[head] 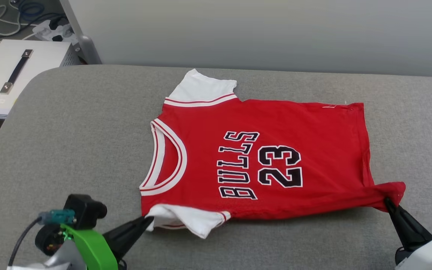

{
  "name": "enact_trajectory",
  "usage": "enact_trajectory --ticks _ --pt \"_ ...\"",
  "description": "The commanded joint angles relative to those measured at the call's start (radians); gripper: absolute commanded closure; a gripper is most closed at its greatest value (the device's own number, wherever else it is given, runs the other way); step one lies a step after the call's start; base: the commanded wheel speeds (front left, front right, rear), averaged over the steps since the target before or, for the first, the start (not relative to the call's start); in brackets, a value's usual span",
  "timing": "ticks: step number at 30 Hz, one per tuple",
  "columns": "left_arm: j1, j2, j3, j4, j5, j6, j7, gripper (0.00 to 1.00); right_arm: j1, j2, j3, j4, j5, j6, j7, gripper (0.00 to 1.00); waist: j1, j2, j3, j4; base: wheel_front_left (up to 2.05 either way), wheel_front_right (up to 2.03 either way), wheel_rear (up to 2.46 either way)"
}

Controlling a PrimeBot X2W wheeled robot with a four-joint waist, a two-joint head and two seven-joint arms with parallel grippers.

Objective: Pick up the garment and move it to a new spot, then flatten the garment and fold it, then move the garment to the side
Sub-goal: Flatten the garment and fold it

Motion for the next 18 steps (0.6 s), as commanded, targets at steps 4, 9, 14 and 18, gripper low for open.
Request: enact_trajectory --ticks 4,9,14,18 --pt "-0.118 -0.011 0.014 0.011 0.014 -0.002 0.023 1.00 -0.053 0.006 -0.014 -0.018 -0.007 -0.002 0.021 1.00 0.0001 -0.0001 0.056 -0.023 0.00 0.00 0.00" --pt "-0.237 -0.023 0.005 0.065 0.026 -0.005 0.042 1.00 -0.120 0.016 -0.018 -0.014 -0.008 -0.002 0.046 1.00 0.0001 -0.0001 0.107 -0.044 0.00 0.00 0.00" --pt "-0.342 -0.019 -0.014 0.129 0.032 -0.007 0.058 1.00 -0.203 0.025 0.012 0.027 -0.011 -0.002 0.089 1.00 0.0001 -0.0001 0.156 -0.063 0.00 0.00 0.00" --pt "-0.421 -0.015 -0.045 0.193 0.037 -0.008 0.069 1.00 -0.265 0.030 0.045 0.065 -0.017 -0.002 0.117 1.00 0.0001 -0.0001 0.187 -0.074 0.00 0.00 0.00"
